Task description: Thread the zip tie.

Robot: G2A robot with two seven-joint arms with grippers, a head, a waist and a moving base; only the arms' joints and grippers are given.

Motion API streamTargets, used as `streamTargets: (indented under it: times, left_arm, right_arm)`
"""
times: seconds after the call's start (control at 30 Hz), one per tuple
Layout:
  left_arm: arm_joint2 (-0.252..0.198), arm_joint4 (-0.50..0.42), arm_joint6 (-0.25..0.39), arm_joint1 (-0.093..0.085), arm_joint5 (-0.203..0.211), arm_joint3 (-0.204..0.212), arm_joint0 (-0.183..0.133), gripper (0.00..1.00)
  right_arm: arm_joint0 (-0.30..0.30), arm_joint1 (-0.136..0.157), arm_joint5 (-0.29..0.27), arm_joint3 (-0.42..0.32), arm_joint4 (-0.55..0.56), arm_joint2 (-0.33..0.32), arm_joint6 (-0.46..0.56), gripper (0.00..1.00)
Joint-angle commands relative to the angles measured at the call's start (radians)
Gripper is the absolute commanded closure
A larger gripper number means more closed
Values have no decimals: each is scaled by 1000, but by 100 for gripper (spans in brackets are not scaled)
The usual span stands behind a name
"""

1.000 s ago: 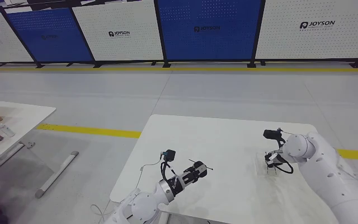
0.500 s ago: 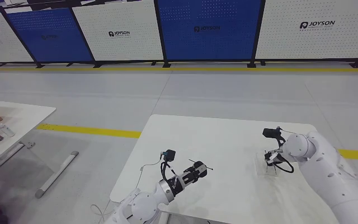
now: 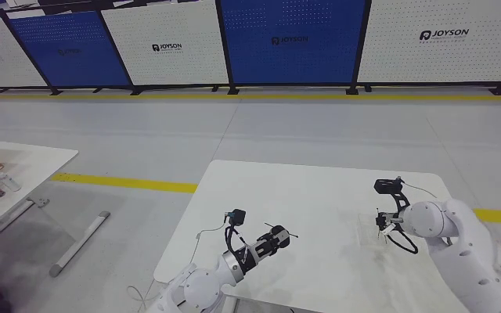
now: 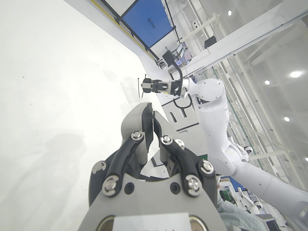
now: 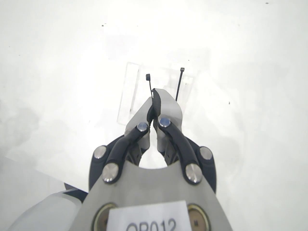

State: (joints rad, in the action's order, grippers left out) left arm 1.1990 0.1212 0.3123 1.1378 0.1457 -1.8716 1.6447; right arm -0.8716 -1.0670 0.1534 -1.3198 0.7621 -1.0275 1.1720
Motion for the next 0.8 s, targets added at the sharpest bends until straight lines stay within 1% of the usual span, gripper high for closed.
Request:
streamTargets:
  times: [0.0, 0.43, 0.53, 0.6, 0.63, 0.7, 0.77]
  left_arm:
    - [0, 0, 0, 0, 0, 0, 0, 100]
    - [0, 0, 0, 0, 0, 0, 0, 100]
    - [0, 0, 0, 0, 0, 0, 0, 100]
    - [0, 0, 0, 0, 0, 0, 0, 100]
    - [0, 0, 0, 0, 0, 0, 0, 100]
    - [0, 0, 0, 0, 0, 0, 0, 100]
    - [0, 0, 0, 0, 0, 0, 0, 100]
  right_arm:
    - [-4, 0, 8, -5, -3, -5, -4, 100]
    - [-4, 0, 8, -5, -3, -5, -4, 100]
    - [-17, 2, -7, -18, -14, -20, -42, 100]
    - [-24, 6, -11, -41, -35, -51, -57, 100]
    - [-36, 11, -16, -63, -44, -71, -63, 100]
    - [-60, 18, -17, -112, -45, -103, -81, 100]
    - [-100, 26, -45, -180, -66, -137, -98, 100]
